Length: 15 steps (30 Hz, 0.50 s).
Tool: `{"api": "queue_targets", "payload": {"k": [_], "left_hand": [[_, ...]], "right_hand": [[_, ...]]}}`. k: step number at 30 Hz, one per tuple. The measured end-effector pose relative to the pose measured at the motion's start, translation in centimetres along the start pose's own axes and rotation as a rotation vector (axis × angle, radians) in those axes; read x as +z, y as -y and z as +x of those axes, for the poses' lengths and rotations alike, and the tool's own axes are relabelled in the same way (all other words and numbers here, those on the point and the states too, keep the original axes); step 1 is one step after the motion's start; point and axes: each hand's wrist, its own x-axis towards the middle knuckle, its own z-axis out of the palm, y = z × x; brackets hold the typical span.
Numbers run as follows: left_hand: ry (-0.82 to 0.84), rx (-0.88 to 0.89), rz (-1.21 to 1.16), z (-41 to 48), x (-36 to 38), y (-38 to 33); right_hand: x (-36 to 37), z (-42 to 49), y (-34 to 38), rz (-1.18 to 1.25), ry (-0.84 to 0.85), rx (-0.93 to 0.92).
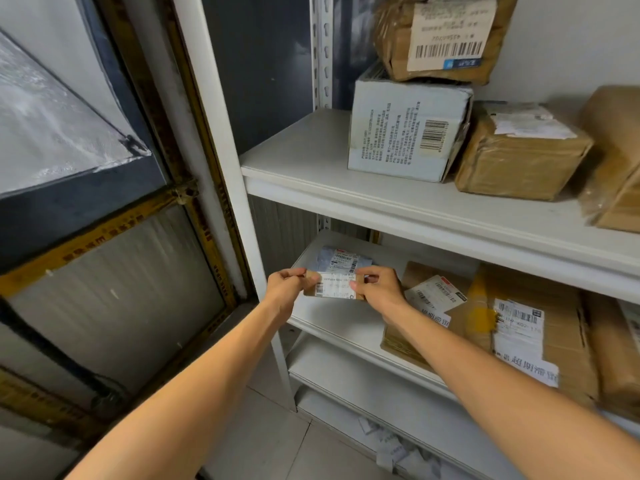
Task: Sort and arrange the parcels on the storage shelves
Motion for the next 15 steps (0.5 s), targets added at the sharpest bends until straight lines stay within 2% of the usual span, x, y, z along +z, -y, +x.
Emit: {"api": "queue_targets", "payload": {"k": [8, 13, 15], "left_hand": [[0.091, 0.001, 0.078, -0.3, 1.0, -0.5], [0.136, 0.022, 0.084, -0.8, 1.2, -0.5], [0.134, 0.014, 0.097, -0.8, 1.3, -0.3]], "right_hand": [[-1.2, 0.7, -0.3, 0.032, -0.03, -0.019], [-1.2, 0.8, 0.3, 0.193, -0.148, 0.079], [-1.7, 0.5, 0.8, 0.265, -0.127, 0.069]]}}
